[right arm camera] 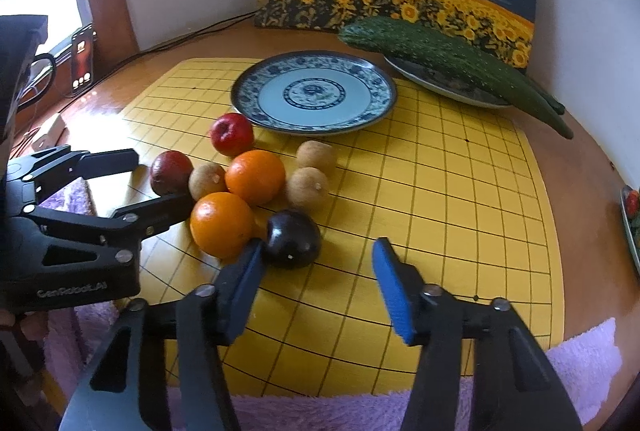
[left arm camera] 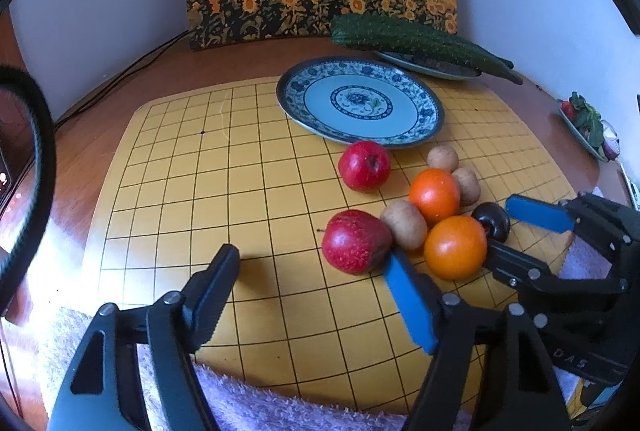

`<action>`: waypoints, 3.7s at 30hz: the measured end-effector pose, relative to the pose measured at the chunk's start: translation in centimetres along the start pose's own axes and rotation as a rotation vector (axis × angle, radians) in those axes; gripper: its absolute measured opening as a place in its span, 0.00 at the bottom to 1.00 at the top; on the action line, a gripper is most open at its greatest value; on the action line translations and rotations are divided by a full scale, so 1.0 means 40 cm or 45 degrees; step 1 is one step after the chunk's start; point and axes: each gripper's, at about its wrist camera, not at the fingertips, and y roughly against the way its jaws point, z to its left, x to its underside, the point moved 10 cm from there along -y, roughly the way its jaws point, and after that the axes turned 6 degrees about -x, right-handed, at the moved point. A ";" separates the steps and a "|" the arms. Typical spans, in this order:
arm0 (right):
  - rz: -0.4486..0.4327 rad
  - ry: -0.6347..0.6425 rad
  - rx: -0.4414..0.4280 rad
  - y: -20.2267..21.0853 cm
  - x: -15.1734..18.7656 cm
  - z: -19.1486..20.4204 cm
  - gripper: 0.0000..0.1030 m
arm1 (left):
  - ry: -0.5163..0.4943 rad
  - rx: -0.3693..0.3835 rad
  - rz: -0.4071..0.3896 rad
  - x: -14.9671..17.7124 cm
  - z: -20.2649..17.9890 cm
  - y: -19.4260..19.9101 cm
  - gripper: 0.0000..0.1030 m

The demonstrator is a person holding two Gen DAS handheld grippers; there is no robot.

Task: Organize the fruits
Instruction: 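Close the right gripper on the dark plum while the left gripper approaches the red apple, then close the left gripper on the red apple, then carry the red apple and dark plum over the blue-and-white plate with both grippers, then lower and open the left gripper on the plate while the right gripper releases the plum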

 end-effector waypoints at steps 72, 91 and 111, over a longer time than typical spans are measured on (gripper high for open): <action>-0.095 -0.047 -0.057 0.041 -0.218 -0.058 0.27 | 0.020 0.153 -0.037 -0.251 -0.034 0.035 0.36; -0.021 -0.022 -0.080 -0.141 -0.286 -0.110 0.28 | 0.031 0.149 0.033 -0.305 -0.033 -0.168 0.36; -0.033 0.002 -0.074 -0.207 -0.314 -0.122 0.28 | 0.020 0.162 0.029 -0.328 -0.036 -0.222 0.36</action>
